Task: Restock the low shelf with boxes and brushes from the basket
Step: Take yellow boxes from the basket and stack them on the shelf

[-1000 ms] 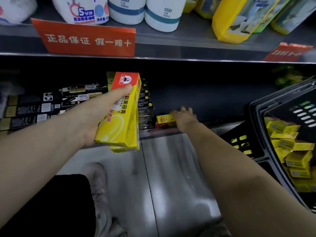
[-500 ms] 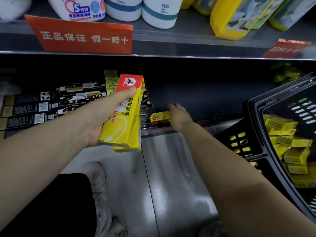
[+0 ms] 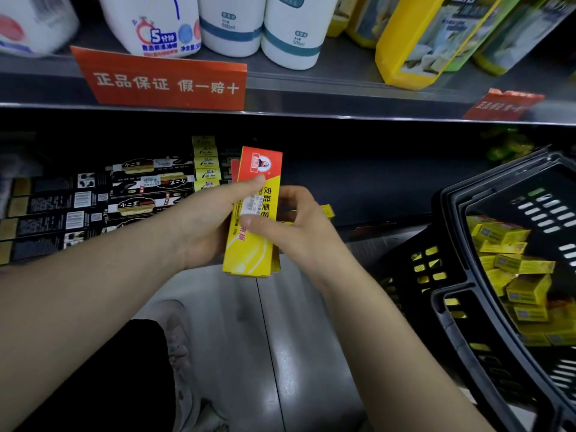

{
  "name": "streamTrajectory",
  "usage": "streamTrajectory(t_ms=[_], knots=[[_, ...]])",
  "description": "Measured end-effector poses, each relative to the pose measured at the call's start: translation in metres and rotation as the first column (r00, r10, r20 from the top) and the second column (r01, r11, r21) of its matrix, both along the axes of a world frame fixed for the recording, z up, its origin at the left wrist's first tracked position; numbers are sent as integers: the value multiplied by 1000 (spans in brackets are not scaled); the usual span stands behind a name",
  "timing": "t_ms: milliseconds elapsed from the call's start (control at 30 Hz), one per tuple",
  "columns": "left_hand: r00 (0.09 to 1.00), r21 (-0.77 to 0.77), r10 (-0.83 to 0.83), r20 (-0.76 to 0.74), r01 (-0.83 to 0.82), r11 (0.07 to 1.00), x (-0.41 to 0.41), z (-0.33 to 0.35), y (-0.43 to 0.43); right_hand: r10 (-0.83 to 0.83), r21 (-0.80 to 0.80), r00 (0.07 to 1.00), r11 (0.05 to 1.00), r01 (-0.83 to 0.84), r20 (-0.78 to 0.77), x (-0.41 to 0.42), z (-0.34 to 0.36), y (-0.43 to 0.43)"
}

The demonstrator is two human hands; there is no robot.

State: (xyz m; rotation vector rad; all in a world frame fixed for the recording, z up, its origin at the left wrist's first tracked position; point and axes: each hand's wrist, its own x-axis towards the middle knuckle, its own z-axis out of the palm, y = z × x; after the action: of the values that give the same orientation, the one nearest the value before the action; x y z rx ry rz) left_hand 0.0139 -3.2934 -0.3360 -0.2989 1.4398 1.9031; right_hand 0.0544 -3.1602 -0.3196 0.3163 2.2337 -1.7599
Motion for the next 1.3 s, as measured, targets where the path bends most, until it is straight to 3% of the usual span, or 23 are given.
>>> streamTrajectory(t_ms=[100, 200, 267, 300, 367, 433, 467, 567, 667, 767, 900, 1033, 1200, 1300], knots=[[1000, -20, -5, 1, 5, 1000, 4, 4, 4, -84, -81, 994, 993, 90, 70, 2, 3, 2], [990, -30, 97, 101, -94, 995, 3, 7, 3, -182, -200, 976, 959, 203, 116, -5, 2, 11], [976, -98, 179, 122, -167, 981, 2, 8, 1, -281, -220, 958, 932, 288, 64, -16, 5, 26], [971, -119, 207, 117, -193, 974, 0, 6, 0, -304, -106, 952, 948, 299, -28, -24, 7, 37], [964, -119, 237, 124, -222, 968, 0, 5, -1, -194, 291, 960, 924, 248, -202, -45, 7, 59], [962, -116, 240, 133, -226, 967, -1, 3, -1, -5, 646, 980, 751, 135, -199, -68, -3, 76], [962, -117, 238, 137, -223, 968, -1, 1, -1, 60, 752, 987, 655, 75, -150, -79, -10, 82], [957, -129, 252, 143, -234, 964, -8, -5, -2, 203, 875, 977, 459, -151, 62, -108, -41, 89], [968, -125, 212, 136, -195, 973, -10, -9, -5, 285, 892, 940, 351, -284, 187, -125, -74, 94], [989, -139, 133, 70, -122, 983, -17, -8, -1, 330, 873, 916, 345, -344, 230, -130, -98, 100], [987, -301, 149, -55, -159, 940, -25, -15, 6, 368, 790, 883, 428, -439, 291, -125, -118, 98], [984, -166, 179, -11, -178, 970, -23, -12, 6, 320, 740, 895, 510, -439, 311, -113, -123, 98], [975, -152, 221, 12, -217, 964, -23, -20, 8, 212, 747, 858, 423, -513, 468, -104, -116, 98], [974, -176, 226, 21, -219, 960, -21, -25, 6, 178, 726, 898, 535, -432, 403, -103, -116, 97]])
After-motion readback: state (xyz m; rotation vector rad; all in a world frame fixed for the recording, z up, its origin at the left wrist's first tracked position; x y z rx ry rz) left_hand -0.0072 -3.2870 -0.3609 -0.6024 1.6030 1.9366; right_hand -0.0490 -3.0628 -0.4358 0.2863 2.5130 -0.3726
